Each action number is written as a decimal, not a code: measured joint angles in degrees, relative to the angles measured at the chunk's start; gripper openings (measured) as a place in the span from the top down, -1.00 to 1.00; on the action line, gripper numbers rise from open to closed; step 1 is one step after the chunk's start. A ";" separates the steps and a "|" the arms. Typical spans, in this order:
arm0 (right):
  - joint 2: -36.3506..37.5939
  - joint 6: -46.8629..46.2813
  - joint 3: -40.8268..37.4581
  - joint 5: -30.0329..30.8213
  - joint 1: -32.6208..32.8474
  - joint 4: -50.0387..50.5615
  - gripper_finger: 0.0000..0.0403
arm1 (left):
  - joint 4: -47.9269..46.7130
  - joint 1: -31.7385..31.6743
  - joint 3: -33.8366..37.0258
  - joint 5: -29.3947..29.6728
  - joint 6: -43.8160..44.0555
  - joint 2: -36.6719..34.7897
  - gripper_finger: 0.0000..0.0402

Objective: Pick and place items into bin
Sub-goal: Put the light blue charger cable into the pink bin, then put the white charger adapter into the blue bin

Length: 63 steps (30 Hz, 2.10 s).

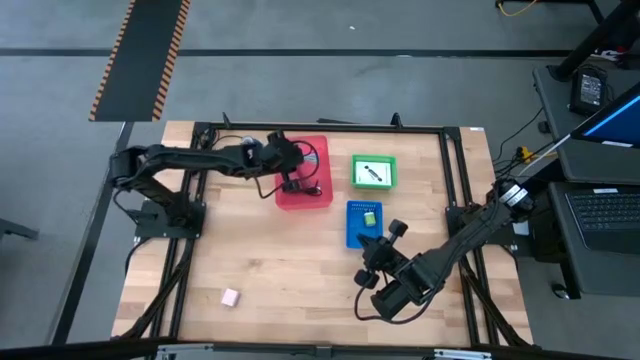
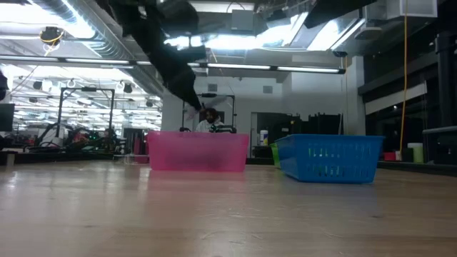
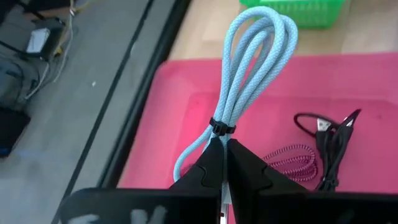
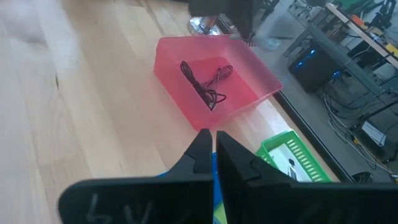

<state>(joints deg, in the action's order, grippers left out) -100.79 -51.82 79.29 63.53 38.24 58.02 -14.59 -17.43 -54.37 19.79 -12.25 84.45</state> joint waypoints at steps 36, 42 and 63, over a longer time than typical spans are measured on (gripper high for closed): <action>0.00 -0.19 -0.11 -0.07 -0.26 -0.28 0.99 | -3.10 5.94 0.00 -4.14 -2.03 1.96 0.54; 0.00 -0.16 -0.11 -0.02 -0.26 -0.47 0.99 | -13.80 17.00 -0.02 -5.60 5.86 -7.69 0.62; 0.00 1.56 -0.11 -0.11 -0.24 -5.65 0.79 | -24.96 58.24 0.00 -2.91 60.71 -7.41 0.36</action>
<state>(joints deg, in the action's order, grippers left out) -100.79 -50.26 79.18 63.42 38.00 52.37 -39.56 40.81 -54.37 16.88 48.46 77.05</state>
